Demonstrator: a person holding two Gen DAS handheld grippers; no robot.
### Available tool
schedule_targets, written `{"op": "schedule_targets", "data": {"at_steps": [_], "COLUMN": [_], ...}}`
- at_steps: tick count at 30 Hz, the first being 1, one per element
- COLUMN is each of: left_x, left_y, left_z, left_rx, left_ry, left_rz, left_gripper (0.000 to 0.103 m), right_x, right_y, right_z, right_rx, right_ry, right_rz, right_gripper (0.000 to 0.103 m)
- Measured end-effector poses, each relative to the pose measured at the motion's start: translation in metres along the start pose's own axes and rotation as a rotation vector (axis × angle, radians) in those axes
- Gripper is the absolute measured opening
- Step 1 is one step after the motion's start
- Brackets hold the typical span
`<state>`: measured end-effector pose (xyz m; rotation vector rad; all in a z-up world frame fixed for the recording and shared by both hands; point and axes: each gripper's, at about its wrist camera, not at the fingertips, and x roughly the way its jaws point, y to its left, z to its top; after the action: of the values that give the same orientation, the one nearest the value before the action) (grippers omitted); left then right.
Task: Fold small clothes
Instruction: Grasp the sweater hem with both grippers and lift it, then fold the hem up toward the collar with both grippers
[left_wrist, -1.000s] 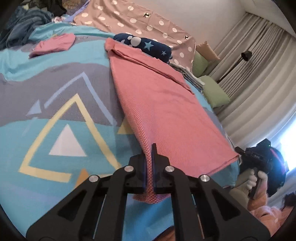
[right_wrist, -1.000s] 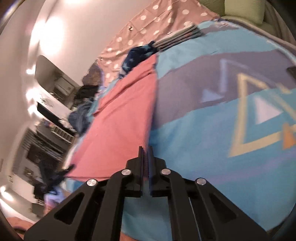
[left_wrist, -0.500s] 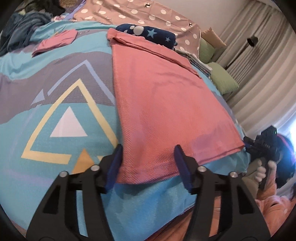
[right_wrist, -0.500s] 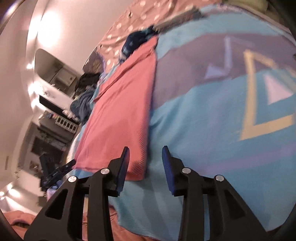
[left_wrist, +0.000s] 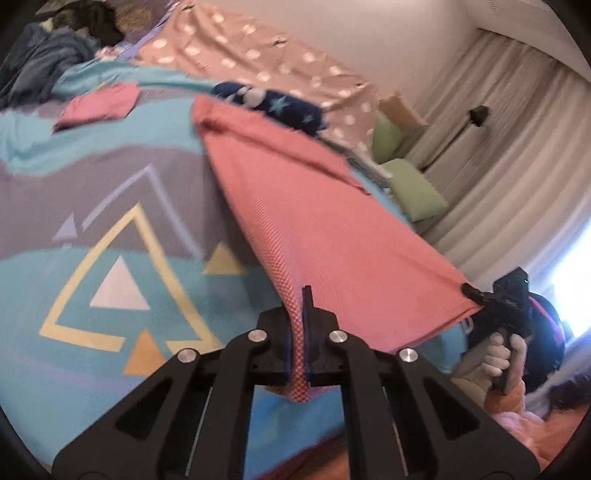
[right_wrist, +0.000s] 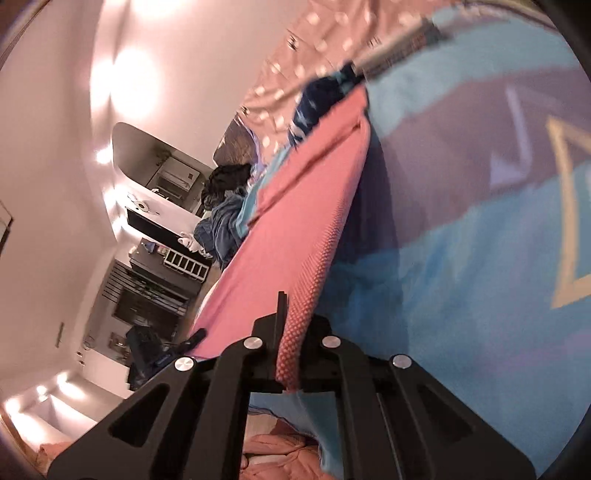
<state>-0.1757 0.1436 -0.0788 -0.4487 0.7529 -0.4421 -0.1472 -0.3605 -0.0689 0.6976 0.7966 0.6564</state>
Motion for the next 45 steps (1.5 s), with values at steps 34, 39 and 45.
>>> {"op": "schedule_targets", "data": {"at_steps": [34,39,45], "left_x": [0.01,0.021,0.035], "left_y": [-0.019,-0.015,-0.006], "left_z": [0.083,0.1,0.121], "left_rx": [0.088,0.096,0.083], "left_ry": [-0.137,-0.129,-0.132], "left_rz": [0.047,0.049,0.028], "left_gripper": [0.006,0.006,0.006], "right_x": [0.033,0.053,0.071], "right_y": [0.044,0.04,0.034], "right_z": [0.071,0.089,0.113], "right_rx": [-0.247,-0.26,-0.261], "right_ry": [-0.179,-0.168,-0.167], "right_rz": [-0.12,-0.134,-0.153], "right_gripper": [0.007,0.007,0.007]}}
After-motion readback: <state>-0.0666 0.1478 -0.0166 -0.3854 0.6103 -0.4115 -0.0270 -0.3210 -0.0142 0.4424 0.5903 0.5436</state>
